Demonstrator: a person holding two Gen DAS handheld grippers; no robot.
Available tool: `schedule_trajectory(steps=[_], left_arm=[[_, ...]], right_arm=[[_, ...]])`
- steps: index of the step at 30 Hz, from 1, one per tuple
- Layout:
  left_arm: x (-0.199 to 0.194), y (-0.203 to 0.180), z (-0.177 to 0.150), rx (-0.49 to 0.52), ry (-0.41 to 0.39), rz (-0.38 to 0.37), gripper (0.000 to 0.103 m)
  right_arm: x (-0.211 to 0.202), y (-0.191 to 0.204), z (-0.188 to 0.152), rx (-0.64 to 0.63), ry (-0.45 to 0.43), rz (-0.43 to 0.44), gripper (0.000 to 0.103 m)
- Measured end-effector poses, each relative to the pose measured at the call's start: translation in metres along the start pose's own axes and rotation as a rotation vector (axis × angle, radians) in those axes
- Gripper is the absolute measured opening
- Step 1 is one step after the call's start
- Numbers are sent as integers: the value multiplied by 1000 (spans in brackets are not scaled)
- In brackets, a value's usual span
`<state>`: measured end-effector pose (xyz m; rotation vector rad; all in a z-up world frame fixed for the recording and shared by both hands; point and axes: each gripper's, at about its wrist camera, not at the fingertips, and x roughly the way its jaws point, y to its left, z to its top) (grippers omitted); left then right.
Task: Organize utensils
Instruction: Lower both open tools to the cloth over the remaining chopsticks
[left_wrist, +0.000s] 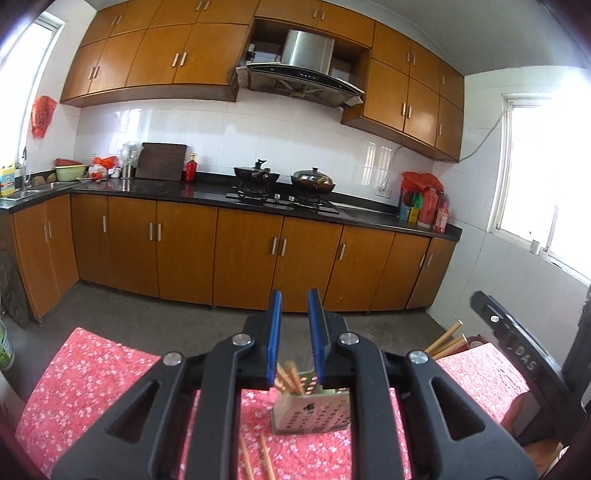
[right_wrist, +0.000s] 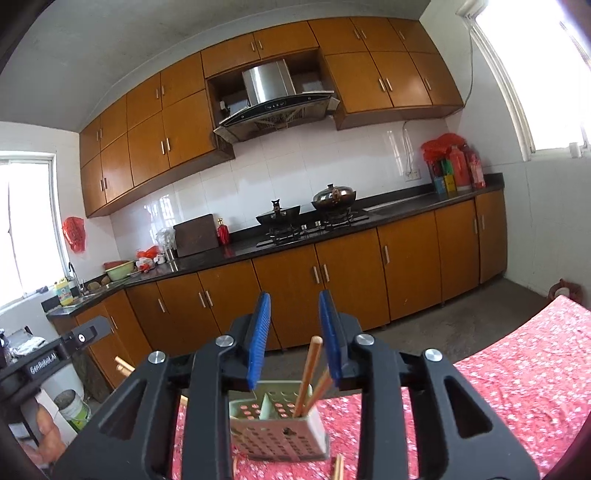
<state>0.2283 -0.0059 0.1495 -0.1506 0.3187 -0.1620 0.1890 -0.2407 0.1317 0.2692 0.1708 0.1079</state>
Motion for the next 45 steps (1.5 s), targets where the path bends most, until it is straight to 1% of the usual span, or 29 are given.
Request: schedule_trajectory(steps=[4,7,11,13,14,15,17,19,20,23,26,30,36,37,40,43,45], left_arm=[[-30,11,-18,9,17,45,23],[-46,27,-46,11,66,80,25],[-43,46,-93,13,183,129,25],[-37,57,-119,4,260,153,25],[-34,60,-130,-2,293,156,25],[-32,62,-142,-7,324,158,25],[-30,65,-159,-9,363,163,25],[-29,68,-173,-20,397,161,25],[-29,70,-178,-25,408,159,25],[-29,71,-193,-43,437,147,25],[-29,68,-198,-41,451,136,25],[-27,62,-202,-38,466,120,25],[-21,54,-209,-31,495,96,25],[-21,53,-210,-31,499,90,25],[-19,50,-213,-37,513,71,25],[-17,47,-219,-47,534,44,25],[-16,44,-223,-48,548,29,25]], right_arm=[[-26,-9,-11,-18,40,-19,31],[-36,-21,-35,-12,122,-41,31],[-28,-40,-92,21,331,-60,31],[-23,-44,-121,27,429,-58,31],[-18,-45,-139,28,495,-49,30],[-15,-44,-150,26,533,-44,30],[-9,-43,-175,20,621,-40,24],[-9,-42,-194,26,668,-39,21],[-8,-42,-202,30,690,-44,21],[-9,-41,-211,41,711,-43,21],[-11,-39,-214,35,710,-34,21],[-6,-33,-217,8,730,-38,21],[-4,-26,-220,-66,726,-51,21],[-3,-25,-221,-79,726,-55,19],[1,-24,-222,-125,725,-85,8],[3,-36,-217,-108,719,-129,8],[6,-51,-213,-71,712,-182,8]])
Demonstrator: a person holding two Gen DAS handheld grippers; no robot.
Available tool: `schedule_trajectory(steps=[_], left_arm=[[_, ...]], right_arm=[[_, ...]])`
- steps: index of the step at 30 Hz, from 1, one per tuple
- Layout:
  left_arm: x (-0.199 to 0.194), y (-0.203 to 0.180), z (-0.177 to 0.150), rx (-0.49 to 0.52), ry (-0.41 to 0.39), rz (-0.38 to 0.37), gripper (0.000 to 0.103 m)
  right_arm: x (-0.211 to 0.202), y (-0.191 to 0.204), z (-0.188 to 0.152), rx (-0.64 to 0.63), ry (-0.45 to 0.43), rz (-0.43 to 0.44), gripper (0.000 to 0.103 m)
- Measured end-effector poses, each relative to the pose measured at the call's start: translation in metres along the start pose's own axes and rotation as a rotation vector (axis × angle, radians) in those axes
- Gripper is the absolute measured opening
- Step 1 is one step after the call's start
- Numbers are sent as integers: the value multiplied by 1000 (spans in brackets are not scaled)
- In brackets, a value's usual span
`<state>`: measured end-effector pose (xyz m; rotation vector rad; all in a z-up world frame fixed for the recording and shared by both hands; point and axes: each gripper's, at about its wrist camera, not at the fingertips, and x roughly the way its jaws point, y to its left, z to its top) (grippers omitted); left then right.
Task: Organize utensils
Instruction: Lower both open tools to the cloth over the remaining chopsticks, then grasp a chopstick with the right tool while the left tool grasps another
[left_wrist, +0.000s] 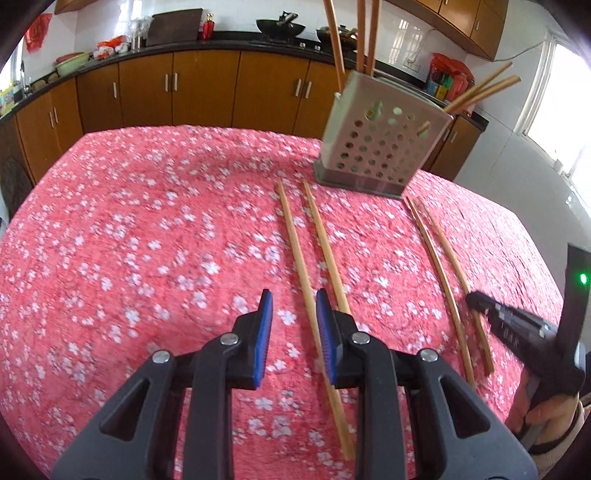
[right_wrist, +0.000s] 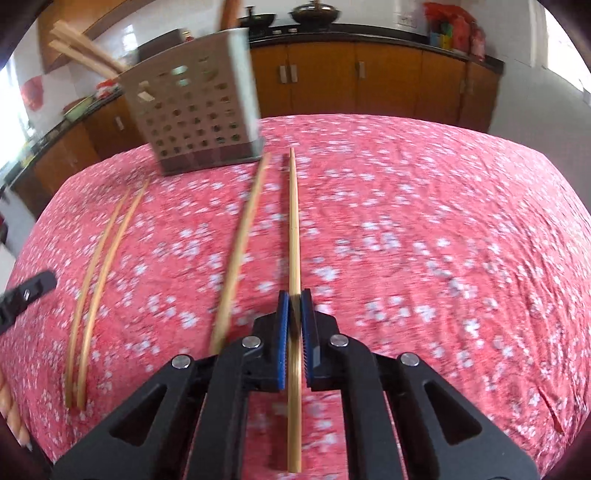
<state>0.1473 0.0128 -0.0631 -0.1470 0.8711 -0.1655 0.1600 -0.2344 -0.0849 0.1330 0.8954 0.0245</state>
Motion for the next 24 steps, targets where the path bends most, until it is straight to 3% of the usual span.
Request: schedule_trajectory(steps=[8,10,14,24], left_arm=[[15,-14,-10,49,49,10,21],[22,-17,-12,59,69,29,13],[27,-16,-12,68,72,70,9],[41,45,26,-13,62,193,8]], right_arm=[[-3,-29,2,69,-6,-19,8],[-3,-28,1,63,-8,-21,8],[-7,-24,-2,43,-8,-16,8],[4,-9,4,0,-13,-12,8]])
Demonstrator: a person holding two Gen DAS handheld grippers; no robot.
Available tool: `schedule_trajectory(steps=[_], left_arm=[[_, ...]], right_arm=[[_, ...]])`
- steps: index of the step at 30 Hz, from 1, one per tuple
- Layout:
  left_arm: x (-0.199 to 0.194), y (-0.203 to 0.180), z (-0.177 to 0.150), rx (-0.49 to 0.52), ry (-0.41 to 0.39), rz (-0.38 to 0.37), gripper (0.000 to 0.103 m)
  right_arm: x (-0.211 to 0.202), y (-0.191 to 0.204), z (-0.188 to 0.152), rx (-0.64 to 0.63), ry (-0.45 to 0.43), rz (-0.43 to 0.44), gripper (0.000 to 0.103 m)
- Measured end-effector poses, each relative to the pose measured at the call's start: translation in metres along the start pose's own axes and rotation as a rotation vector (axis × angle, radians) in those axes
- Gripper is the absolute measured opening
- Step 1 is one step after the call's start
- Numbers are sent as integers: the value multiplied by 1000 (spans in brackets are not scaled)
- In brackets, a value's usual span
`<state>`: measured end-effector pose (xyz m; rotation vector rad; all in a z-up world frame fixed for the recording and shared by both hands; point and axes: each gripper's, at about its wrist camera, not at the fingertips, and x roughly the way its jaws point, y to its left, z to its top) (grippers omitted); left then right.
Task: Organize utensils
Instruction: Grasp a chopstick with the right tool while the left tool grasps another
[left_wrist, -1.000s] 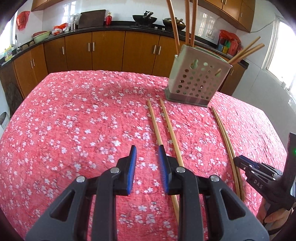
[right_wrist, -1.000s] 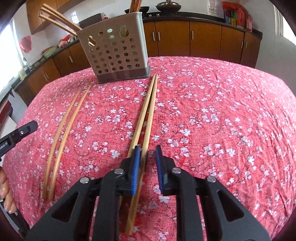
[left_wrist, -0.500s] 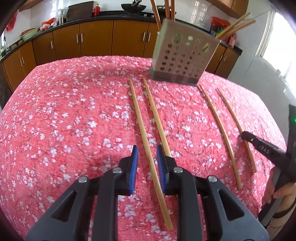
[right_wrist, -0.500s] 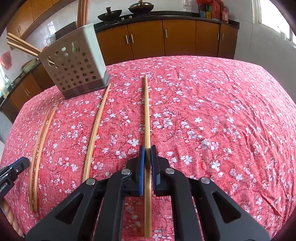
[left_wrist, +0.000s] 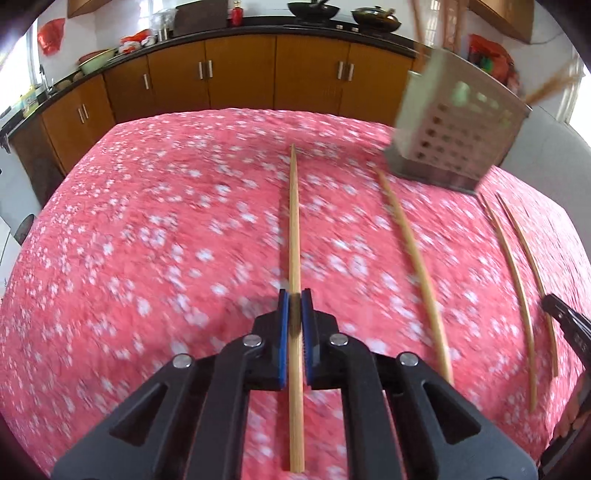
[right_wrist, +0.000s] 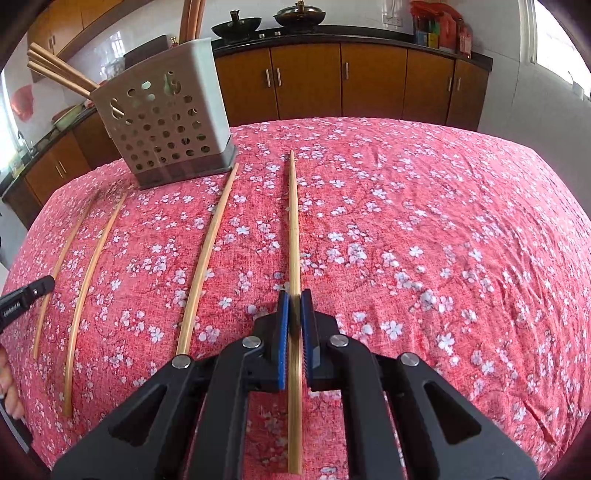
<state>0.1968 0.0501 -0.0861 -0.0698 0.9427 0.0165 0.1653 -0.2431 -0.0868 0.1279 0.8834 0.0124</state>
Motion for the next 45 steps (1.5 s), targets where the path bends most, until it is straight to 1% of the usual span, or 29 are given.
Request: schedule_trajectory(steps=[6,11,19,45], left_arm=[[7,3,9,18,-12,2,10],[5,2,3,23,-51,-1,11],[-1,8,-1,-8,-52,-37,12],[-2,7,1,-22,-48,-43,12]], right_arm=[[14,-3,14,4,-5,-19,8],[16,-9,17,11,-10,-4,8],[15,-10,16,12,-11,-4,8],[15,-8,15,9,-10,-11,8]])
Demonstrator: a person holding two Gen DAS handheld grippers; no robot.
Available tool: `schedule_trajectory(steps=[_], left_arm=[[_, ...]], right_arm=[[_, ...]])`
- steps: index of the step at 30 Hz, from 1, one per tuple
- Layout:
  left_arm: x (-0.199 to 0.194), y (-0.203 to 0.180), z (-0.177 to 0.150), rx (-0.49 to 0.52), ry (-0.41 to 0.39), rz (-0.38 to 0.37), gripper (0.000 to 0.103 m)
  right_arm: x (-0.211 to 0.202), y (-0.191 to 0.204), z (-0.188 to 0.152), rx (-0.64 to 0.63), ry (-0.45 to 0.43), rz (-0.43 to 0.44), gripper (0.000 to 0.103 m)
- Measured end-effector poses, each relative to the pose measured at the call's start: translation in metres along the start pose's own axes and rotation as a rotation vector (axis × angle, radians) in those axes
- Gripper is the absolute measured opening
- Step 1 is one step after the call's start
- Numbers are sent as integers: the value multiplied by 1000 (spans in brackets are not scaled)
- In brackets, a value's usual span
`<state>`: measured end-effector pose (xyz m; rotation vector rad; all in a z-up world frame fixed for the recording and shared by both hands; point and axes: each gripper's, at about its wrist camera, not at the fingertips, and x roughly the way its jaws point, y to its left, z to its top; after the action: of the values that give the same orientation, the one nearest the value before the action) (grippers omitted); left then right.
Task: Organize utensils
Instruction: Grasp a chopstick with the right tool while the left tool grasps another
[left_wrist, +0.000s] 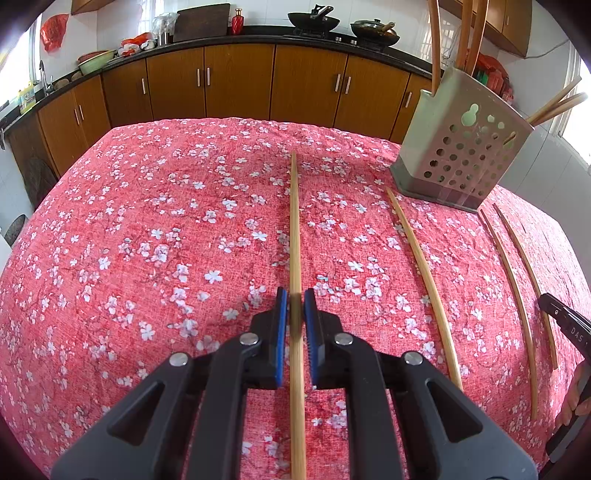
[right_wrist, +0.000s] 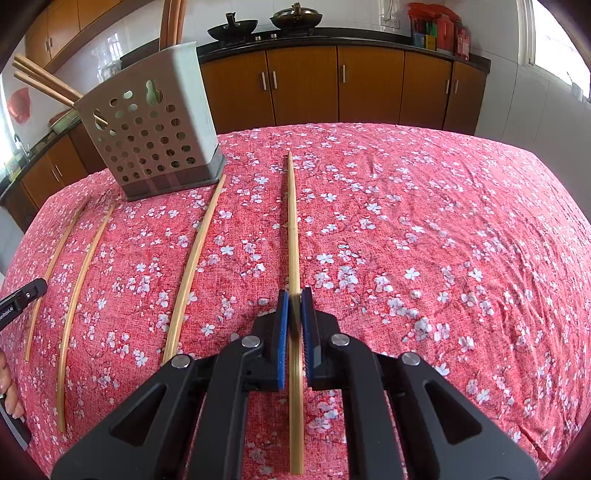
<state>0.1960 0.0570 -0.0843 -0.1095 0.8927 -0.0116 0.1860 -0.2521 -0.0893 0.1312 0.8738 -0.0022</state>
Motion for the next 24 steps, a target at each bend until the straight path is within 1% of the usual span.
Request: schedule_trajectory(steps=[14,19,24], left_arm=[[-1,0,1,-7,1,-3,12],[-5,-9,-5,47,8,40,12],[-13,-4,-15,34,21,16,12]], right_arm=[[-1,-1,0,1,1,1,8],[-6,2,-6,-10,1,-5,8],[-15,2,-17,-11,2,3,8]])
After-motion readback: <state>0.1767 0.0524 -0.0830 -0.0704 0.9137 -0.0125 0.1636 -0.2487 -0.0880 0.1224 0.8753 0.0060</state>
